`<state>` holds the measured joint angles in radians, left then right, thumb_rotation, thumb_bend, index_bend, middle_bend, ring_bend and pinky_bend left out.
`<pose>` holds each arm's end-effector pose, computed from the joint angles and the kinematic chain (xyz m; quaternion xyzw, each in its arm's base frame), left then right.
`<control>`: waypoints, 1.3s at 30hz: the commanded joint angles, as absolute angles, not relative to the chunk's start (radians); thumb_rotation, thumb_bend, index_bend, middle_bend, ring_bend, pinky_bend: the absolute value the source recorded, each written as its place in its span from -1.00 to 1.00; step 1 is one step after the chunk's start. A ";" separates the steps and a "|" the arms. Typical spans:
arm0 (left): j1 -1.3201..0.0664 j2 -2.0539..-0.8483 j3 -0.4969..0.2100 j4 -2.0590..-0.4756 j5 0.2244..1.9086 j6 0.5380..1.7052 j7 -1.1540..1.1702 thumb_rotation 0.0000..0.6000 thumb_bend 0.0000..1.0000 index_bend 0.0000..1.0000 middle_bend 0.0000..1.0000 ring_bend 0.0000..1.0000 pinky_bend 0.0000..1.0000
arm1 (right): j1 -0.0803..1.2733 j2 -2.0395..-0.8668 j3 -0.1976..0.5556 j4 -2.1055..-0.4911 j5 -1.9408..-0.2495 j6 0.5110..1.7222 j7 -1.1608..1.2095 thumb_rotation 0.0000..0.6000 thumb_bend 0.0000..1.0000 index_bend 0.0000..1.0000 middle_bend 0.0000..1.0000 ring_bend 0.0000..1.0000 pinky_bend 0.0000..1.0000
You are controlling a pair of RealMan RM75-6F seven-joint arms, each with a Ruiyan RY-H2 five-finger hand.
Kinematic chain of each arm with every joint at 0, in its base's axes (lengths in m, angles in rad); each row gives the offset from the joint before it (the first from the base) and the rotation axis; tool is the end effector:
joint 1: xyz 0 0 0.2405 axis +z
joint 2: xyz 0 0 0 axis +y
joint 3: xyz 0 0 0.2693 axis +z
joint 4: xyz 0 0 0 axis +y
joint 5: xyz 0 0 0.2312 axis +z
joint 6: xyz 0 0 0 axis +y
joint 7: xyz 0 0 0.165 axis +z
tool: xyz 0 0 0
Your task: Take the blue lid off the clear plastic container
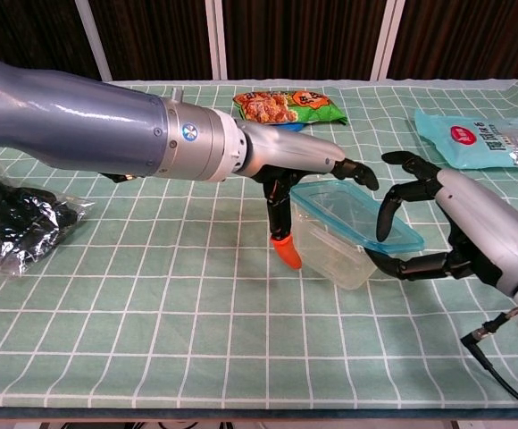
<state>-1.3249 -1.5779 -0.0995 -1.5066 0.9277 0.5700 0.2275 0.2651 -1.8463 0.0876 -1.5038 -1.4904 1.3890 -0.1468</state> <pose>0.0203 0.3595 -0.1190 -0.8898 -0.3094 -0.2877 0.1723 -0.1661 -0.2356 -0.0763 0.5603 -0.4910 0.5310 0.4037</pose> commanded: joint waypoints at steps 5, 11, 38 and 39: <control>-1.267 -1.514 -0.091 -1.579 0.967 0.656 0.229 1.00 -1.00 -1.00 -1.00 -1.00 -0.90 | 0.277 -1.843 0.111 -1.518 -1.490 1.390 -0.155 1.00 -0.12 0.40 -0.81 -1.00 -1.00; -1.188 -1.410 -0.075 -1.667 1.003 0.760 0.230 1.00 -1.00 -1.00 -1.00 -1.00 -0.90 | 0.294 -1.832 0.154 -1.543 -1.477 1.390 -0.171 1.00 -0.12 0.40 -0.80 -1.00 -1.00; -0.887 -1.095 -0.017 -1.937 1.156 1.043 0.229 1.00 -1.00 -1.00 -1.00 -1.00 -0.90 | 0.366 -1.612 0.434 -1.621 -1.119 1.356 -0.530 1.00 -0.12 -1.00 -1.00 -1.00 -1.00; -0.878 -1.087 -0.013 -1.945 1.162 1.051 0.231 1.00 -1.00 -1.00 -1.00 -1.00 -0.90 | 0.366 -1.602 0.441 -1.629 -1.104 1.361 -0.547 1.00 -0.12 -1.00 -1.00 -1.00 -1.00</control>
